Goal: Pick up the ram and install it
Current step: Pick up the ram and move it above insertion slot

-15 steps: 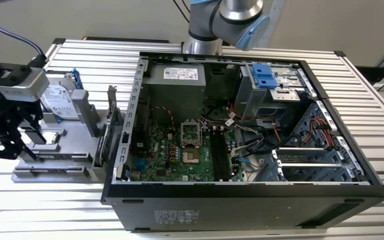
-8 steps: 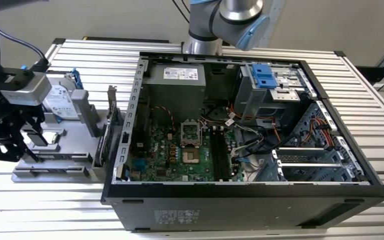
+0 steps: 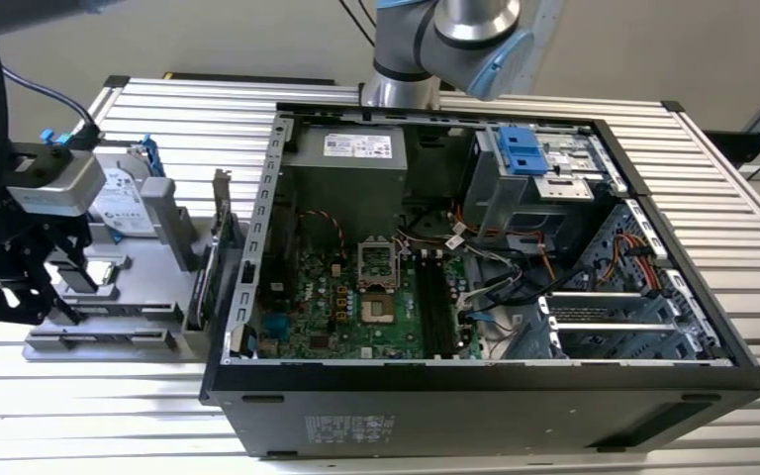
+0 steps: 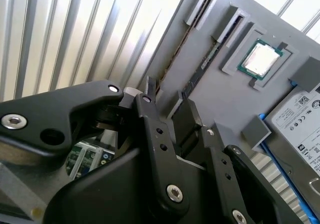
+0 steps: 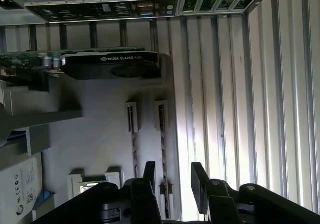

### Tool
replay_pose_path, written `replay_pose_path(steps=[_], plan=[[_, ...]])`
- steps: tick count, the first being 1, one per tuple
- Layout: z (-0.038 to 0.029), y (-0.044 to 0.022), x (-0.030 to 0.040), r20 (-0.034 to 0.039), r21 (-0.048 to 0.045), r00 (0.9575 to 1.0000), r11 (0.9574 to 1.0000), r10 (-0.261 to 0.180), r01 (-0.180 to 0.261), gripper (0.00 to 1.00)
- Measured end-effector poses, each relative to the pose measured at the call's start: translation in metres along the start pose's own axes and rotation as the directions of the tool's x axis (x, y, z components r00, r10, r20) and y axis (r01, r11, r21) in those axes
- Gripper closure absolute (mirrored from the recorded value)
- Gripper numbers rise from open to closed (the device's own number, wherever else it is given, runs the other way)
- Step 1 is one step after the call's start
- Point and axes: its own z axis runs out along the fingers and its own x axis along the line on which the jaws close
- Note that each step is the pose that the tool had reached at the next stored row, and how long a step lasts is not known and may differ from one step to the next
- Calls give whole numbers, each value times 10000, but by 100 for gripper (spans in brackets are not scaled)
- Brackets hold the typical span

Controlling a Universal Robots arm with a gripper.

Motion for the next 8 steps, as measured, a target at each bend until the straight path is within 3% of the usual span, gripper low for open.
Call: replay_pose_path(steps=[8], plan=[[62, -3, 1, -1, 2, 10000, 10000, -4, 4, 0]])
